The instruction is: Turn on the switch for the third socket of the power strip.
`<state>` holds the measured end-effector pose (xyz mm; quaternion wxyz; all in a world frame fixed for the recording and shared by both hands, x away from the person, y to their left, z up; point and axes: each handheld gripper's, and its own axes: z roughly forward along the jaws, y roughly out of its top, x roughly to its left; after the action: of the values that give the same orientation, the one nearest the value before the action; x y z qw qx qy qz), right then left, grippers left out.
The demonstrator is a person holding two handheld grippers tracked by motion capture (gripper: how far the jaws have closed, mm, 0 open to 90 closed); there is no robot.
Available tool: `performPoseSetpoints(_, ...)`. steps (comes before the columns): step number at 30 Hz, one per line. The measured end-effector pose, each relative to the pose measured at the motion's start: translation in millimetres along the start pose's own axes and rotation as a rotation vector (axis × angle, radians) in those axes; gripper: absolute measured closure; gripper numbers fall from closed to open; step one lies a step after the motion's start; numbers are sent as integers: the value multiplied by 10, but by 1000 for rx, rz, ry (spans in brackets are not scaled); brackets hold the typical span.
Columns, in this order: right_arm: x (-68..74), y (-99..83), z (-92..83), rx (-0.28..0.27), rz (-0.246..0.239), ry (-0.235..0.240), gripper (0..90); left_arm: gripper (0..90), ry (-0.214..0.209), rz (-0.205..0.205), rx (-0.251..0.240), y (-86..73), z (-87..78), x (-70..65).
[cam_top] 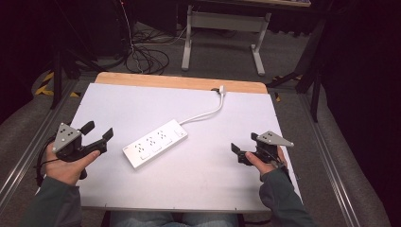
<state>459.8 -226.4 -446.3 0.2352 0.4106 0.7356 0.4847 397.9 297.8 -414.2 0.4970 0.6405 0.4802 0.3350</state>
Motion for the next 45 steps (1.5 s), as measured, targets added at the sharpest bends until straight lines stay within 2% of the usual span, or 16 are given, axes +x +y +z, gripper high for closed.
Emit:
performPoseSetpoints(9,-2,-1,3,2,-1,1,82,173,30,-20,-3,5,-10,17)
performPoseSetpoints(23,-2,0,6,3,3,0,82,33,27,-37,-13,6,-16,24)
performPoseSetpoints(35,-3,-1,3,3,0,-1,82,17,25,-39,-19,-7,-26,41)
performPoseSetpoints(45,-6,0,9,3,5,0,82,16,79,-56,-33,-14,-60,83)
